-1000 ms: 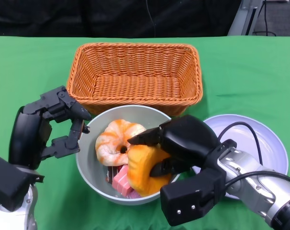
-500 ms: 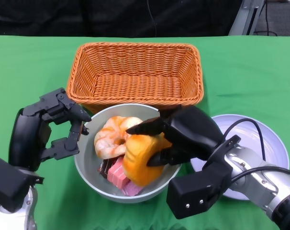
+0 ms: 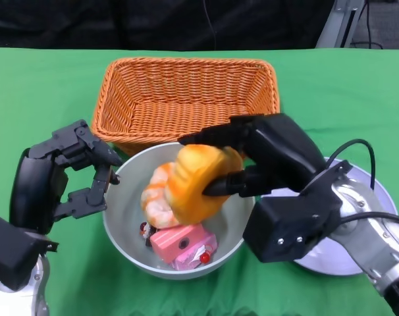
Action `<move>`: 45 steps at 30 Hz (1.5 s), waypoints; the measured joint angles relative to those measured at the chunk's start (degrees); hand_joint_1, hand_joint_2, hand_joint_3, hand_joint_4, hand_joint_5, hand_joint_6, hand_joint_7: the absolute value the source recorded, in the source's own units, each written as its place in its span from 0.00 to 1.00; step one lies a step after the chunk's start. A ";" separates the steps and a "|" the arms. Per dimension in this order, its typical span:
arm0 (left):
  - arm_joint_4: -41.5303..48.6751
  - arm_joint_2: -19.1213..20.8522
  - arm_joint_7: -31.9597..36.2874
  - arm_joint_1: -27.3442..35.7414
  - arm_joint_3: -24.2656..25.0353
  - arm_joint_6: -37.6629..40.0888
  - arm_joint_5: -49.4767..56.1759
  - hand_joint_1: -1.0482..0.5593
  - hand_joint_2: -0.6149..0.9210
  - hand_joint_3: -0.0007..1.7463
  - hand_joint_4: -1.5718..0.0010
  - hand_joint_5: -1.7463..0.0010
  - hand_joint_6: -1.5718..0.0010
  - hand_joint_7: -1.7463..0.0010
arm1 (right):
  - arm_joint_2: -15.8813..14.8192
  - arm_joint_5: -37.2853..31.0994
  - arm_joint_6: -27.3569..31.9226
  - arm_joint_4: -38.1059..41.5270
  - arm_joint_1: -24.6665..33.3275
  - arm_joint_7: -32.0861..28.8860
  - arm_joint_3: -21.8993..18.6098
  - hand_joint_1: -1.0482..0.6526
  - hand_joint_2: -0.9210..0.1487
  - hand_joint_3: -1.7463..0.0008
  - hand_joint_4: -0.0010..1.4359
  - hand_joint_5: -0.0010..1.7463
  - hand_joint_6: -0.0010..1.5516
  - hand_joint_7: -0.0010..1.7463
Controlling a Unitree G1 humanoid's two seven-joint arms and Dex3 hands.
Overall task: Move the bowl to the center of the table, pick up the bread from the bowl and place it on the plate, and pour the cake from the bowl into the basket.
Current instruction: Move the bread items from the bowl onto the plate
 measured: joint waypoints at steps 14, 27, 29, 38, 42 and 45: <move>0.39 0.15 -0.01 -0.18 0.35 -0.49 -0.33 0.65 0.77 0.65 0.46 0.11 0.49 0.22 | -1.92 7.50 11.27 -19.00 8.61 10.34 -8.23 0.48 0.00 1.00 0.51 0.94 0.59 0.38; 0.61 0.69 -1.12 -0.17 0.60 0.09 -2.15 0.65 0.76 0.65 0.47 0.13 0.49 0.24 | -6.11 13.26 27.71 -29.24 15.75 16.15 -17.43 0.47 0.00 0.95 0.49 0.92 0.50 0.47; 0.61 0.70 -1.12 -0.17 0.61 0.22 -2.46 0.65 0.76 0.65 0.47 0.12 0.49 0.24 | -7.33 13.10 29.80 -29.55 16.38 16.71 -17.76 0.47 0.00 0.95 0.47 0.94 0.49 0.46; 0.64 1.00 -1.42 -0.17 0.66 0.24 -2.53 0.65 0.77 0.64 0.47 0.12 0.49 0.24 | -10.11 11.20 34.31 -24.39 17.02 17.53 -17.45 0.47 0.00 0.94 0.43 0.91 0.50 0.41; 0.61 1.03 -1.42 -0.14 0.76 0.29 -2.53 0.66 0.77 0.64 0.47 0.12 0.49 0.23 | -10.12 9.59 35.12 -19.21 16.62 17.24 -16.26 0.47 0.00 0.93 0.42 0.87 0.51 0.39; 0.61 1.04 -1.43 -0.13 0.78 0.25 -2.53 0.65 0.76 0.65 0.48 0.12 0.49 0.23 | -10.10 8.75 35.38 -16.19 15.75 16.90 -14.95 0.47 0.00 0.93 0.44 0.82 0.52 0.36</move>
